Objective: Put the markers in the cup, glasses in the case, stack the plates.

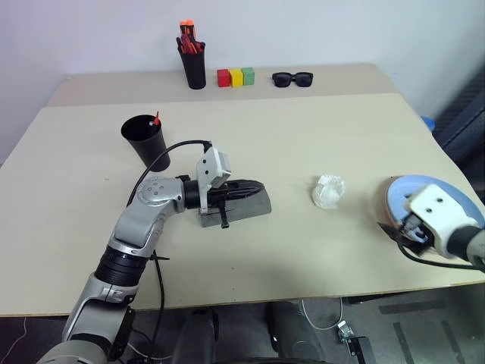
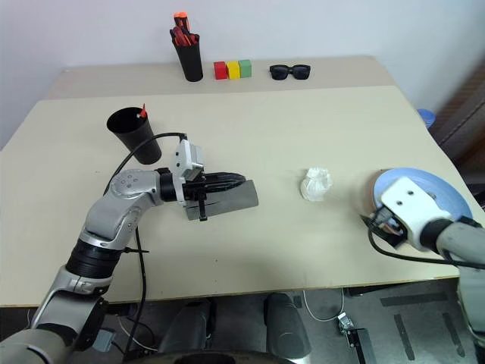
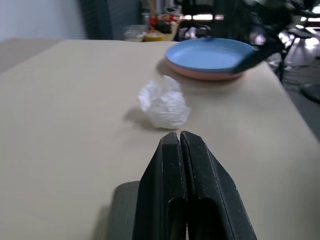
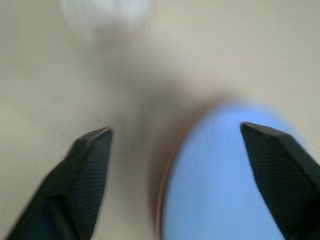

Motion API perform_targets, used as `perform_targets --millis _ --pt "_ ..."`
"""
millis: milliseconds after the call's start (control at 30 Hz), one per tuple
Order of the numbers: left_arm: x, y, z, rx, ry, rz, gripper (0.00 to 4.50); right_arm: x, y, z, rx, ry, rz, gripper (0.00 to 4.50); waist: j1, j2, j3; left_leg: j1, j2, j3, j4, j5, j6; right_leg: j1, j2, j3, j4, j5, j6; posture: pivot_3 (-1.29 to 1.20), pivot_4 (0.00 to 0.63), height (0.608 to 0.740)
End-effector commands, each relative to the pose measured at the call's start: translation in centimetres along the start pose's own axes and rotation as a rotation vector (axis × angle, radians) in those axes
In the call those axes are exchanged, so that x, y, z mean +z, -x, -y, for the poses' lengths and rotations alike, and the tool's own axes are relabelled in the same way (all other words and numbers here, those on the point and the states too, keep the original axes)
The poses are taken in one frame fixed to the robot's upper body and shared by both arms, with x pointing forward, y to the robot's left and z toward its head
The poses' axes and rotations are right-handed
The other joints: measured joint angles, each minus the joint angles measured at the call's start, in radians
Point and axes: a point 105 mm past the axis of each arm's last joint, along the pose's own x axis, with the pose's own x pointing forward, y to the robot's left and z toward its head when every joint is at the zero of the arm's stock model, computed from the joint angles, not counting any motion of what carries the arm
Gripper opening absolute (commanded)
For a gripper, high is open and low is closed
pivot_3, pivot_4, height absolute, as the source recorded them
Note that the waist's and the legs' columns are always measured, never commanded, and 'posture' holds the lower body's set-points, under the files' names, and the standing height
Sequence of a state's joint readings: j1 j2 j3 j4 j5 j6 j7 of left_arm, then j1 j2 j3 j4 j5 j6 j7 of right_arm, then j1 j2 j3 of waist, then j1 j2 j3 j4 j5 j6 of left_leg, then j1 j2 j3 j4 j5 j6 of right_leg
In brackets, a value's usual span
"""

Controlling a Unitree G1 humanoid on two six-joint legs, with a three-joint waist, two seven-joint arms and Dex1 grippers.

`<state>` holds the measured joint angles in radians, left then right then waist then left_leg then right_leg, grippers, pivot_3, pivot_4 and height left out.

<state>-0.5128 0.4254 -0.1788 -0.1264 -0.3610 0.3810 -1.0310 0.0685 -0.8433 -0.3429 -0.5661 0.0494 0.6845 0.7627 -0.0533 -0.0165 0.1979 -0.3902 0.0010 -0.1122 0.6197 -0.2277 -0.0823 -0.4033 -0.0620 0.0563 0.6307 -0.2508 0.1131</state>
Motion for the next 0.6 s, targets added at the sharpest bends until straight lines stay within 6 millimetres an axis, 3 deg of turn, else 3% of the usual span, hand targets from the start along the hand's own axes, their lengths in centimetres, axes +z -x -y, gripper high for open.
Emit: perform_targets --millis 33,133,300,400,567,600 --pt "0.9 0.4 0.7 -0.014 -0.023 0.011 0.0 1.8 -2.2 -1.1 0.021 0.003 0.074 3.9 0.008 0.0 0.0 0.0 0.0 0.0 0.0 0.0 0.0 0.0 0.0 0.0 0.0 0.001 -0.001 0.0 0.15 0.74" --pt "0.7 0.8 0.6 0.021 -0.021 -0.001 0.0 2.0 -5.1 -2.1 0.046 -0.046 0.08 3.9 0.011 0.0 0.0 -0.001 0.0 0.0 0.0 0.0 0.0 0.0 -0.001 0.0 -0.001 0.001 -0.001 0.0 0.15 0.74" --pt "0.5 1.3 0.7 0.058 -0.018 -0.009 0.0 0.7 -7.4 -2.7 0.043 -0.047 0.042 3.9 0.033 0.0 0.0 -0.002 -0.001 -0.001 -0.001 0.0 0.0 -0.001 -0.001 0.0 -0.001 0.001 0.001 0.0 0.15 0.74" --pt "0.2 1.6 0.7 0.081 -0.022 -0.017 0.0 0.7 -7.2 -2.0 0.02 -0.062 0.038 3.11 0.034 0.0 0.0 -0.002 -0.001 0.0 -0.001 0.0 0.0 -0.001 -0.001 0.0 -0.001 0.0 0.0 0.0 0.15 0.74" --pt "0.3 1.8 0.3 0.12 -0.045 -0.012 0.0 1.4 -4.2 1.4 -0.125 -0.003 0.044 0.63 0.037 0.0 0.0 -0.002 -0.001 0.0 -0.001 0.0 0.0 -0.001 -0.001 0.0 -0.001 0.0 0.001 0.0 0.15 0.74" --pt "0.3 1.9 0.2 0.127 -0.042 -0.013 0.0 1.2 -3.3 2.5 -0.17 0.002 0.027 0.63 0.039 0.0 0.0 -0.002 -0.001 0.0 -0.001 0.0 0.0 -0.001 -0.001 0.0 -0.001 0.001 0.001 0.0 0.15 0.74"
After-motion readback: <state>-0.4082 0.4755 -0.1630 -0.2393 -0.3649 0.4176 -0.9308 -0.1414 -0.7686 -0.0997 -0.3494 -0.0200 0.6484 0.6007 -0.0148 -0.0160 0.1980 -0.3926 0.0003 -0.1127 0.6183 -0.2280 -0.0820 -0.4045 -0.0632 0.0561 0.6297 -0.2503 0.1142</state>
